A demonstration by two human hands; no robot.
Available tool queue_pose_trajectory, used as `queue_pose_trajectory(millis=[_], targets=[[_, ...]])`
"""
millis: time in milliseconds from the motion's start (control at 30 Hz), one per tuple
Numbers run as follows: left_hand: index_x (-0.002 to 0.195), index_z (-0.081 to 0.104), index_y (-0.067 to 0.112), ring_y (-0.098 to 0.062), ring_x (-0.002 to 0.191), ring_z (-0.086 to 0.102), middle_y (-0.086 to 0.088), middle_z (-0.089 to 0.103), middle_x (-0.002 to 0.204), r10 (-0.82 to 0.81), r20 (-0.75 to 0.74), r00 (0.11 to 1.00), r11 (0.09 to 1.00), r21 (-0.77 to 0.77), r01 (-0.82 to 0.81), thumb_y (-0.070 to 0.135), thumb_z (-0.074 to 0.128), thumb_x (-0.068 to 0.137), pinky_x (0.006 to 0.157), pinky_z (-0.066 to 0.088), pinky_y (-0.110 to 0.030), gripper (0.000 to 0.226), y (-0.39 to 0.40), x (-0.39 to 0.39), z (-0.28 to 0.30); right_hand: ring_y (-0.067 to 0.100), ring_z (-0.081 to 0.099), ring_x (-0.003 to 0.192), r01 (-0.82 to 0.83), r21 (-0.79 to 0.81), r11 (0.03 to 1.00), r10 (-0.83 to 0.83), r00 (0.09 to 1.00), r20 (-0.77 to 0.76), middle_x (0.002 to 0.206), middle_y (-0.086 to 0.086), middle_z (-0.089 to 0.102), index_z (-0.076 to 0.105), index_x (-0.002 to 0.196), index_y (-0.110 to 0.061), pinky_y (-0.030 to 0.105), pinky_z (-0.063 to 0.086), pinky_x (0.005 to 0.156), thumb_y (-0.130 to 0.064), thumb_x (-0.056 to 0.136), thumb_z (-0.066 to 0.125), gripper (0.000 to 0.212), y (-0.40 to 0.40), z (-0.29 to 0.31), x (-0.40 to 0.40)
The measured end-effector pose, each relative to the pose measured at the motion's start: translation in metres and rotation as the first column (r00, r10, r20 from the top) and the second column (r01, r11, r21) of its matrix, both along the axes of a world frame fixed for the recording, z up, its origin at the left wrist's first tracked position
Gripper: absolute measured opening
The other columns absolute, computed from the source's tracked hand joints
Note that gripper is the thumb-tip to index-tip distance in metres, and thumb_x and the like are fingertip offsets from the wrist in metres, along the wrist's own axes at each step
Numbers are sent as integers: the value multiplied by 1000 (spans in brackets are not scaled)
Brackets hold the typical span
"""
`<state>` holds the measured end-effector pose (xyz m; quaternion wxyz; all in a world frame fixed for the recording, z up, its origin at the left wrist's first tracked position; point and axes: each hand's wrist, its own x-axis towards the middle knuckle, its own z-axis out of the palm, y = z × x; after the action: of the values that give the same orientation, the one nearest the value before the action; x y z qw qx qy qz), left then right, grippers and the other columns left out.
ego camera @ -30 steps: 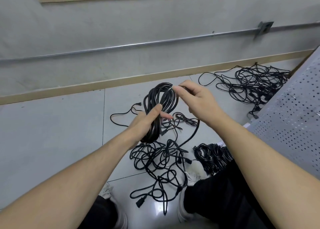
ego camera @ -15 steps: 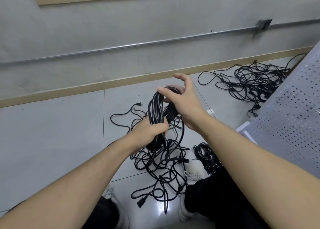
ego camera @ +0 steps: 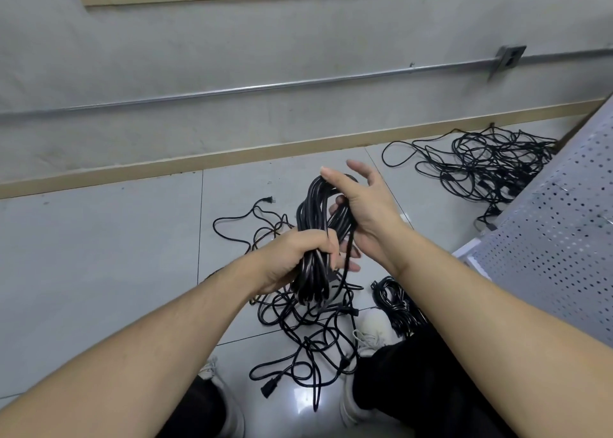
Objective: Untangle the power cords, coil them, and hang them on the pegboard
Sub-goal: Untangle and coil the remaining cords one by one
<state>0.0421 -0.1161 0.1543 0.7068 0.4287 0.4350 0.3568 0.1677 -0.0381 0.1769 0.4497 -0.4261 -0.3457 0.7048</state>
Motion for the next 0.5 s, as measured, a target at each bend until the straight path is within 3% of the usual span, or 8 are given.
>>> queue_pose_trajectory(millis=[100,200,267,333,400,433,500], targets=[[62,61,5,-26,82,64,-13,59,92,32,114,993,999,-8,-31,15,59,71,86,59,-46,14,0,3,0,13,51,50,-6,65,998,4,1000,26,83,8,62,46,136,-28,26,46,46,-35,89,77,57,1,2,0],[61,61,7,-20,75,57,-9,56,90,82,216,973,994,49,-95,18,64,66,89,58,-51,12,2,0,9,17,53,51,-99,35,995,98,995,13,89,11,64,41,140,-24,28,45,45,-60,101,45,53,5,0,-1],[61,61,8,-20,74,60,-10,57,86,132,280,951,984,77,-159,14,63,68,87,59,-50,10,4,-8,19,19,49,50,-209,-13,978,209,978,14,88,11,65,47,140,-14,29,45,47,-45,105,36,49,4,-7,-2],[62,61,7,-22,73,60,-11,57,85,198,339,920,968,82,-239,12,60,72,81,59,-46,11,6,-17,24,15,45,52,-345,-42,937,347,937,48,79,7,56,62,116,-14,26,43,51,-20,93,39,33,-2,-15,-6],[65,61,8,-21,74,57,-10,56,88,270,357,894,945,82,-317,13,57,76,78,53,-42,13,8,-27,26,15,40,60,-518,-66,853,522,851,61,72,1,46,65,82,-21,28,43,70,-15,68,51,20,-9,-22,-10],[66,61,9,-21,76,56,-9,56,89,310,346,886,930,83,-358,15,59,77,79,49,-41,13,8,-32,27,18,45,66,-597,-71,799,601,798,52,74,2,48,63,82,-20,34,43,81,-18,62,58,21,-14,-26,-12],[67,65,13,-18,77,57,-6,60,88,393,285,875,896,94,-433,19,61,78,81,45,-41,13,8,-40,27,31,65,85,-709,-93,699,715,690,113,84,13,64,59,101,-12,42,46,98,-29,83,50,26,-19,-29,-15]])
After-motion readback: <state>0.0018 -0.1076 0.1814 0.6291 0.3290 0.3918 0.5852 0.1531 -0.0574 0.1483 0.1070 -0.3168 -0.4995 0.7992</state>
